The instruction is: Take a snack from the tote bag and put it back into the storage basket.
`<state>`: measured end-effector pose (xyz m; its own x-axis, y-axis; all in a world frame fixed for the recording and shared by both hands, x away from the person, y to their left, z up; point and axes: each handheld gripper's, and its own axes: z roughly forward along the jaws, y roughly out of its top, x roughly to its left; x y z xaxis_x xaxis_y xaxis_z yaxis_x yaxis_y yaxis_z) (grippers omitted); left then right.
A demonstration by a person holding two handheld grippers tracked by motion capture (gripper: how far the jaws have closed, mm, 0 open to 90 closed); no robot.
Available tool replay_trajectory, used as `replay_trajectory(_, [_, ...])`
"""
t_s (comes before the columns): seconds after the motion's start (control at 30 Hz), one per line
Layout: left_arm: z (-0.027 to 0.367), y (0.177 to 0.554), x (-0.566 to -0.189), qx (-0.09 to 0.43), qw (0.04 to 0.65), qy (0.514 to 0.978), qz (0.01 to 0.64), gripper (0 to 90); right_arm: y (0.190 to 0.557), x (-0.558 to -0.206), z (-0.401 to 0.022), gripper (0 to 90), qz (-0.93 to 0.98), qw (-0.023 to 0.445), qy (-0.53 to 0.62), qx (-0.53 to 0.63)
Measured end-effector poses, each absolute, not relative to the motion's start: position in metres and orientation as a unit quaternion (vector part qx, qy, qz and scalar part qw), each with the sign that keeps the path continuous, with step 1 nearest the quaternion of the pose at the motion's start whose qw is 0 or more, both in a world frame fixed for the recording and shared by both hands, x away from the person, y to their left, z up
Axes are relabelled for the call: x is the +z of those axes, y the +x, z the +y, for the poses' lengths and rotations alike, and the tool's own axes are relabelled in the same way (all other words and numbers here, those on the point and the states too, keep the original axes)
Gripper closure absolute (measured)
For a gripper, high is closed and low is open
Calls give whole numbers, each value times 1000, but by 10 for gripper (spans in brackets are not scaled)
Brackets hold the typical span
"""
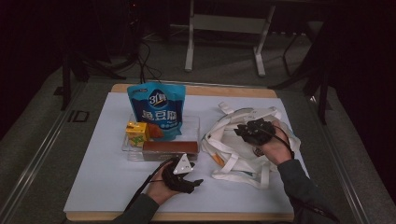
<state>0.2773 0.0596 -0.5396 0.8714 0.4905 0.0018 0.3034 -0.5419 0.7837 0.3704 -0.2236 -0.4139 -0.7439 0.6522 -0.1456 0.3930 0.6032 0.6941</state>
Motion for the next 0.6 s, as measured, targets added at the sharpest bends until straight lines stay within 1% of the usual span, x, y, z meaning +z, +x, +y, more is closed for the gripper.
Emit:
replay_trajectory(0.03, [60, 277, -540, 111, 421, 871, 228, 325, 370, -414, -224, 768, 874, 196, 299, 330])
replay_trajectory(0.1, [60, 277, -540, 111, 421, 871, 228, 325, 369, -416, -231, 808, 874, 200, 305, 322])
replay_trajectory(0.27, [60, 277, -540, 111, 421, 871, 228, 325, 367, -419, -241, 851, 873, 205, 313, 314])
replay_trajectory(0.37, [60, 277, -540, 111, 420, 871, 228, 325, 366, -421, -249, 895, 871, 210, 322, 304])
replay_trajectory(0.6, [60, 277, -540, 111, 421, 871, 228, 324, 363, -427, -263, 900, 871, 210, 336, 290])
